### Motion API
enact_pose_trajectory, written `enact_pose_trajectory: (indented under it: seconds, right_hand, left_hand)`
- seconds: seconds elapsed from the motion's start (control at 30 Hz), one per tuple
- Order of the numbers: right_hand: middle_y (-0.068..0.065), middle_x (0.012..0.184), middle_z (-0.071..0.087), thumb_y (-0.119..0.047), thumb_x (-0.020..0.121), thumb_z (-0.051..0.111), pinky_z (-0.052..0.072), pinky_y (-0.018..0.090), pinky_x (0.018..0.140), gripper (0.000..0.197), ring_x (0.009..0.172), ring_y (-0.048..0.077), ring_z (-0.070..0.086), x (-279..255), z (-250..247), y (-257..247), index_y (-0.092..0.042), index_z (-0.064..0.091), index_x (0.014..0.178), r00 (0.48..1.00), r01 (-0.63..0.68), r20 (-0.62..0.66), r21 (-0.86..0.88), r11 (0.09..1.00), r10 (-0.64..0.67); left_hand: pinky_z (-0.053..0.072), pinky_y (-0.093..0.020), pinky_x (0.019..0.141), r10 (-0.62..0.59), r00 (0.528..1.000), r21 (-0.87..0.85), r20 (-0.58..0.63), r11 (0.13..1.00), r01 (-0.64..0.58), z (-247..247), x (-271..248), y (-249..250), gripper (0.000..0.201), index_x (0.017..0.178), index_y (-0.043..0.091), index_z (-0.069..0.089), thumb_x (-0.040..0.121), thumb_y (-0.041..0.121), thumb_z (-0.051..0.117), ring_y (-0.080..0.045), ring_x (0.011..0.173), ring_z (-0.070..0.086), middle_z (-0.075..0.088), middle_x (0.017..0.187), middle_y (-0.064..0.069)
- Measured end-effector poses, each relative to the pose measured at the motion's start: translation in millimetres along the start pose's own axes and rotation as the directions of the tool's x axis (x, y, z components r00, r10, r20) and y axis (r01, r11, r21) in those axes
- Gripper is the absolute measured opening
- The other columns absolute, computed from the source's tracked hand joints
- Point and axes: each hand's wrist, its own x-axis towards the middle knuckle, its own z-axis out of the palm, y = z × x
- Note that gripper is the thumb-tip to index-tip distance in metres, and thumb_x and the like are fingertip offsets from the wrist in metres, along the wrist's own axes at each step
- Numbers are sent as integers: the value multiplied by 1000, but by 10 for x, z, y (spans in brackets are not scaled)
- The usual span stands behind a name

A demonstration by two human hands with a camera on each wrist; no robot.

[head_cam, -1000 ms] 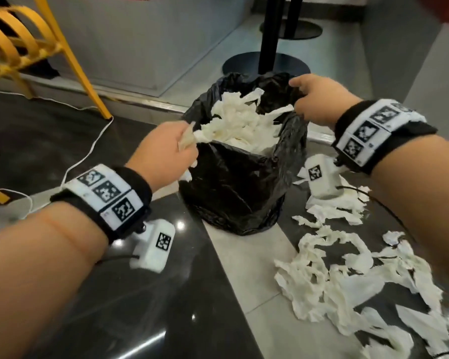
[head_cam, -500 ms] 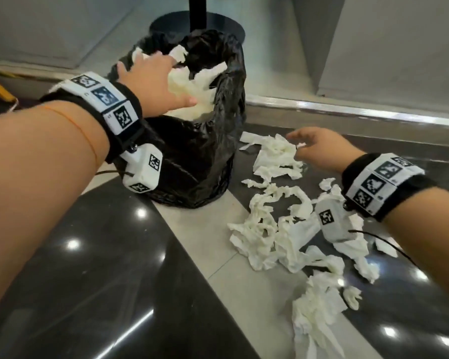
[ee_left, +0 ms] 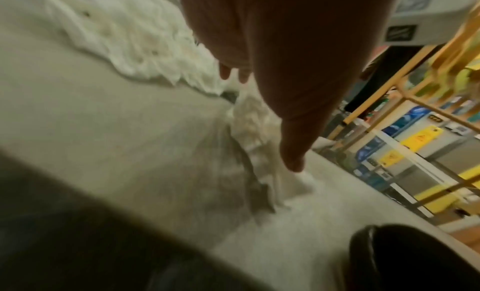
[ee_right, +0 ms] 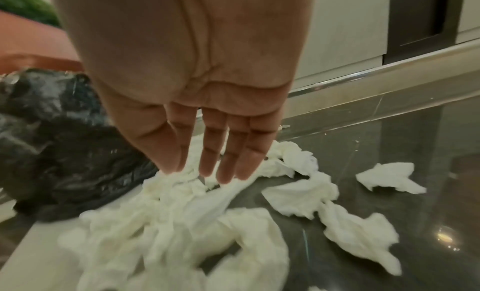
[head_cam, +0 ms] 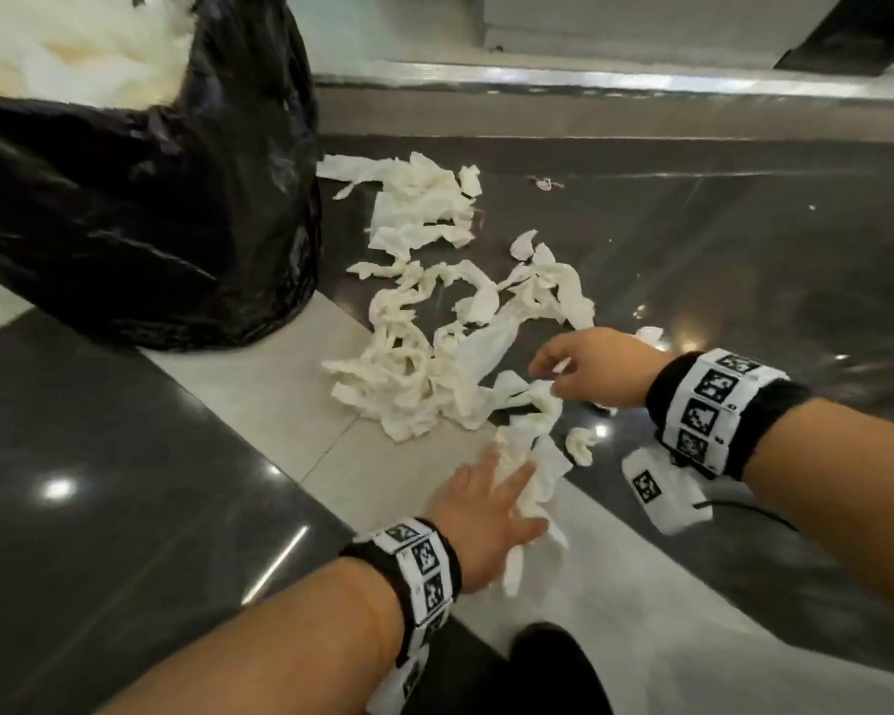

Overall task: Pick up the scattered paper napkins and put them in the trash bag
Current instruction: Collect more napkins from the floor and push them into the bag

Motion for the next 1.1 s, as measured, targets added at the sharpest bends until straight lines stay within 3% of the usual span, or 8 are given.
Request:
enact_pose_trajectory:
  seconds: [0.07, 0.13, 0.2, 0.37, 0.47, 0.8, 0.9, 1.1]
  right_hand:
    - [-14, 93, 58, -13, 84, 60, 40, 16, 72, 30, 84, 5, 54, -66, 102, 154, -23, 65, 112, 998, -7, 55, -15, 1000, 8]
    - [-12, 93, 56, -12, 85, 58, 39, 18, 78, 30, 89, 7, 53, -66, 154, 264, -23, 65, 112, 996, -21, 88, -16, 1000, 23]
    - [-15, 89, 56, -10, 84, 56, 39, 19, 79, 30, 89, 8, 54, -38, 167, 341, -24, 66, 109, 997, -30, 75, 1, 1000, 30]
    - [-22, 79, 51, -6, 83, 54, 38, 10, 65, 31, 73, -2, 51, 51, 268, 505, -22, 65, 108, 1000, -12, -6, 48, 999, 12]
    - [-6, 95, 61, -2, 79, 55, 37, 8, 62, 34, 71, -3, 51, 90, 421, 585, -21, 62, 106, 998, -13, -57, 93, 996, 19]
    - [10, 153, 2, -52, 67, 74, 43, 39, 102, 97, 125, 35, 47, 266, 838, 335, -56, 9, 139, 984, -140, 103, -33, 990, 143]
    - [9, 153, 0, -51, 74, 68, 42, 37, 102, 73, 125, 39, 45, 359, 988, 249, -47, 31, 136, 989, -93, 108, -90, 992, 103]
    - [4, 110, 51, -17, 80, 63, 48, 25, 75, 5, 85, 21, 59, 455, 985, 33, -15, 62, 84, 998, 1, 57, 143, 990, -9]
  left_hand:
    - [10, -60, 114, -49, 995, 60, 83, 997, 44, 178, 45, 16, 43, 129, 25, 47, 87, 26, 55, -50, 141, 0, 5, 159, -13]
    - [34, -48, 107, -58, 992, 0, 113, 998, 58, 243, 21, -97, 36, 120, 18, 55, 85, 26, 58, -44, 129, 36, 40, 142, -17]
    - [51, -34, 73, -38, 997, 27, 74, 999, 36, 133, -28, -226, 19, 91, 14, 66, 74, 21, 68, -34, 92, 62, 65, 101, -10]
    - [42, -37, 76, -222, 952, -216, -208, 960, 177, -249, -58, -528, 23, 103, 0, 56, 81, -1, 47, -32, 97, 54, 54, 107, -19]
    - [34, -29, 67, -332, 897, -310, -291, 920, 240, -402, -142, -618, 23, 104, 9, 53, 84, 1, 45, -29, 85, 55, 58, 92, -14]
    - [43, -35, 74, -453, 849, -261, -273, 884, 387, -435, -270, -734, 30, 88, 12, 60, 89, 38, 46, -30, 84, 55, 57, 86, -8]
    - [42, -35, 72, -466, 832, -257, -301, 880, 400, -426, -267, -761, 21, 83, 8, 60, 88, 24, 49, -31, 86, 55, 58, 89, -10]
    - [48, -39, 83, -487, 809, -398, -328, 848, 349, -342, -376, -943, 25, 105, 8, 54, 80, 6, 55, -30, 100, 54, 52, 118, -8]
